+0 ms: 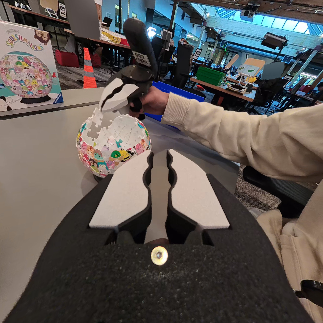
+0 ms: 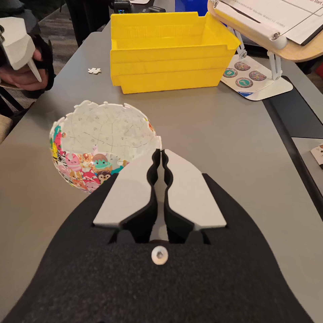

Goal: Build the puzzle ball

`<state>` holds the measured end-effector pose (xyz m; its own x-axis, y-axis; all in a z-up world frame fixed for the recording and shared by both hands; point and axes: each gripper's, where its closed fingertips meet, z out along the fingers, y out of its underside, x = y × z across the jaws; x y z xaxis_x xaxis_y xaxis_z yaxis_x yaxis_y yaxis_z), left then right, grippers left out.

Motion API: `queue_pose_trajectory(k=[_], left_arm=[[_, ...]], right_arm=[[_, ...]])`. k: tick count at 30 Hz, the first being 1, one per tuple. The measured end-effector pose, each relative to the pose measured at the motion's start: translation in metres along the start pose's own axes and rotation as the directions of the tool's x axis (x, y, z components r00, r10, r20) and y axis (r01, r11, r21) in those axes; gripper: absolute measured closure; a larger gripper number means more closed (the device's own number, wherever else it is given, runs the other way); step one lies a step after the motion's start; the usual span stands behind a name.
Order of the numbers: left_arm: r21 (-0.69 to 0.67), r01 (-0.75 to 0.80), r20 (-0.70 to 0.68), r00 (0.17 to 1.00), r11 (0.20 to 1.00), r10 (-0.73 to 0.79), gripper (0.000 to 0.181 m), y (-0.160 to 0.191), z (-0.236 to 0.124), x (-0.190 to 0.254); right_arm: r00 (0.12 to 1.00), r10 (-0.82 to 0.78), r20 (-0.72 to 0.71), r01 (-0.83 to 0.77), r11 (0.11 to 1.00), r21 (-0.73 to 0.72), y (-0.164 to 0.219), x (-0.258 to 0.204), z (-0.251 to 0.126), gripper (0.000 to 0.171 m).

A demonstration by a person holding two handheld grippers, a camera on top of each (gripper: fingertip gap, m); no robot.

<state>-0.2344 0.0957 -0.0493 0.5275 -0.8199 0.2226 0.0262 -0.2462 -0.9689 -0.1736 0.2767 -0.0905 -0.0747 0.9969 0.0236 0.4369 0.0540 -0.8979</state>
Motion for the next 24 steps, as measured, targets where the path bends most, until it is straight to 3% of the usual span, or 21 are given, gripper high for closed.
queue_pose_trajectory(k=[10,14,18,24], left_arm=[[-0.043,0.004,0.048,0.999,0.999,-0.002,0.166,-0.007,0.002,-0.015],[-0.145,0.004,0.086,0.996,0.989,0.008,0.160,-0.032,-0.004,-0.041],[-0.289,-0.059,0.110,0.989,0.955,0.094,0.157,-0.058,-0.007,-0.072],[-0.487,-0.158,0.032,0.980,0.859,0.198,0.155,-0.065,0.027,-0.092]], right_arm=[[0.996,-0.086,-0.011,0.083,0.982,-0.169,-0.015,-0.005,-0.008,0.170],[0.987,-0.135,-0.081,0.115,0.969,-0.219,-0.019,0.001,-0.004,0.169],[0.994,-0.089,-0.063,0.071,0.969,-0.238,-0.010,-0.006,0.004,0.169],[0.986,-0.118,-0.121,0.092,0.976,-0.199,-0.027,-0.006,-0.006,0.170]])
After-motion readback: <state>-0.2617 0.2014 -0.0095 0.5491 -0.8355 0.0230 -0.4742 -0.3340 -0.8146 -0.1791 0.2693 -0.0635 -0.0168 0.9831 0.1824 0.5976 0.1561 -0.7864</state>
